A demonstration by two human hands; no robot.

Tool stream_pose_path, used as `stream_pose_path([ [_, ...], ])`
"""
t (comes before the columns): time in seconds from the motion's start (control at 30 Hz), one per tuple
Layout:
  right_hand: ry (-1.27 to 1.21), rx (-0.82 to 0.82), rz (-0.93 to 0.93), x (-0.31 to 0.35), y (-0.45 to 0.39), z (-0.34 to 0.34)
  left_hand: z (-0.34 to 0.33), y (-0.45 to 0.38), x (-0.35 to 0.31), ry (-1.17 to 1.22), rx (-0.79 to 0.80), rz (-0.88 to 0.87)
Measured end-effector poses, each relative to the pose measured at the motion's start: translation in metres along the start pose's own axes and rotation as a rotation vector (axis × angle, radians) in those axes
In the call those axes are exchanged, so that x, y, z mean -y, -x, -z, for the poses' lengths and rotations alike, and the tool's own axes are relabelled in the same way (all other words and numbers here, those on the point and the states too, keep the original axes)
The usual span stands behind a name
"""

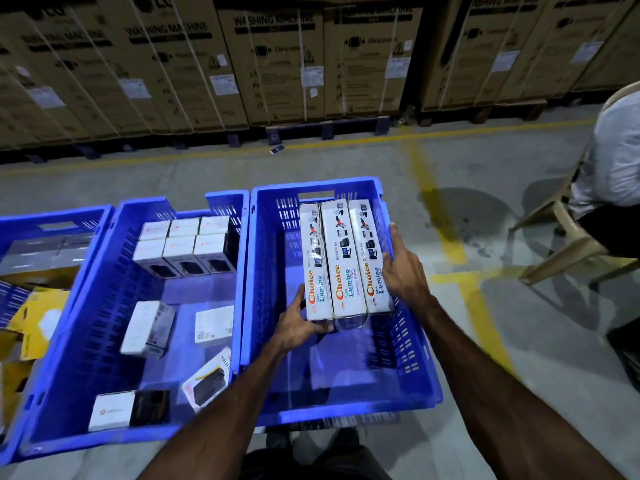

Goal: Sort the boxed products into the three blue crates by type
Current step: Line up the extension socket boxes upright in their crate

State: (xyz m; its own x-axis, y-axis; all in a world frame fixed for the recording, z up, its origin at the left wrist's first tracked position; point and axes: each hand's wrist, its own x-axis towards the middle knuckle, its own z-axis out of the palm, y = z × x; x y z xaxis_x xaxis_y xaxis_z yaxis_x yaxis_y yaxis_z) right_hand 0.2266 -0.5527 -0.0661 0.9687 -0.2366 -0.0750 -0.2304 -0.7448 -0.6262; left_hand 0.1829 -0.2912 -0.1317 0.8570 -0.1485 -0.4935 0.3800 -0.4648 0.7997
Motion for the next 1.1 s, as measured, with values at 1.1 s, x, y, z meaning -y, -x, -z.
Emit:
stream_pose_path([
  [1.1, 0.044, 0.061, -0.009, 0.01, 0.033, 0.016, 0.023, 0.082, -0.042, 0.03, -0.131, -0.116],
])
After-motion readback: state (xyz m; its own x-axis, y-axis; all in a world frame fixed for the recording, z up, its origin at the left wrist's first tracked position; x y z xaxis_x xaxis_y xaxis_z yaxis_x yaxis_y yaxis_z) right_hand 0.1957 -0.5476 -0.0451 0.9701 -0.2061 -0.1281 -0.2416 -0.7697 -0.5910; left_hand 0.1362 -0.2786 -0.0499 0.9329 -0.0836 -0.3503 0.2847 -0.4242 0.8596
